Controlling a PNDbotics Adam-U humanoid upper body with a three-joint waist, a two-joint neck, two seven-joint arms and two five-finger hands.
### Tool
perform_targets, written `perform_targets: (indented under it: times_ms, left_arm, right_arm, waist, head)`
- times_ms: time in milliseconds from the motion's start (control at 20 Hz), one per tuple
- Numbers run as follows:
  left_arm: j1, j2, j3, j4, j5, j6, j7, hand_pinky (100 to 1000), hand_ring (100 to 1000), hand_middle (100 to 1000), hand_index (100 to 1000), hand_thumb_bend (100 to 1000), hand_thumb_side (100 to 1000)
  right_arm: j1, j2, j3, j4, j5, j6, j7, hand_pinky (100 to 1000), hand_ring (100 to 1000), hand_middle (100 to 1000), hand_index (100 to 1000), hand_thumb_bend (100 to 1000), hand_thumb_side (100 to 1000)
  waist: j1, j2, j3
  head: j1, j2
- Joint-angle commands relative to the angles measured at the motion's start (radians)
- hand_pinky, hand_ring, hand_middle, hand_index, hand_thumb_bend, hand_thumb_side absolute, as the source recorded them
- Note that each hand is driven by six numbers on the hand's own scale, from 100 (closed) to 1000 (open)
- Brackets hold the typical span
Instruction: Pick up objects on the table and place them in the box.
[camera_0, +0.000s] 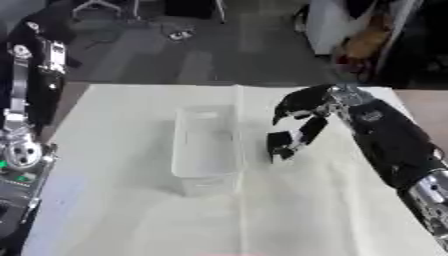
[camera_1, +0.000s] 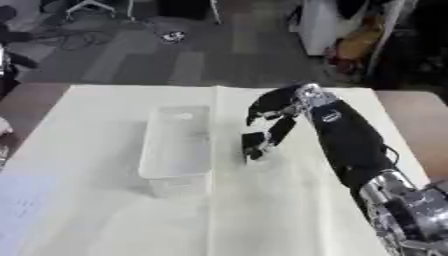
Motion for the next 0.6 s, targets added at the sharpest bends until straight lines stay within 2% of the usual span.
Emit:
perform_targets:
  times_ms: [50,350,600]
  left_arm:
    - [-0.011,0.025,0.005,-0.011,0.005,0.000,-0.003,493,736,836,869,157,1000]
    - [-0.012,0.025,0.005,-0.011,0.004,0.000,-0.004,493,736,836,869,157,1000]
    - [-0.013,0.024,0.005,-0.012,0.005,0.000,-0.004,493,736,836,869,157,1000]
  right_arm:
    - [-0.008,-0.014,0.002,0.002,0.011,0.010,-0.036,1000,796,816,898,781,1000]
    - [0.019,-0.004,0.002,-0.002,0.023,0.045,-0.144,1000,804,847,904,764,1000]
    - [0.034,0.005,0.001,0.021,0.048,0.069,-0.190,1000,797,843,904,760,1000]
  waist:
    - [0.002,-0.012,0.000]
    - [0.003,-0.011,0.001]
    - [0.004,-0.010,0.002]
  head:
    - [0.012,-0.007]
    - [0.011,-0.008]
    - [0.012,-0.007]
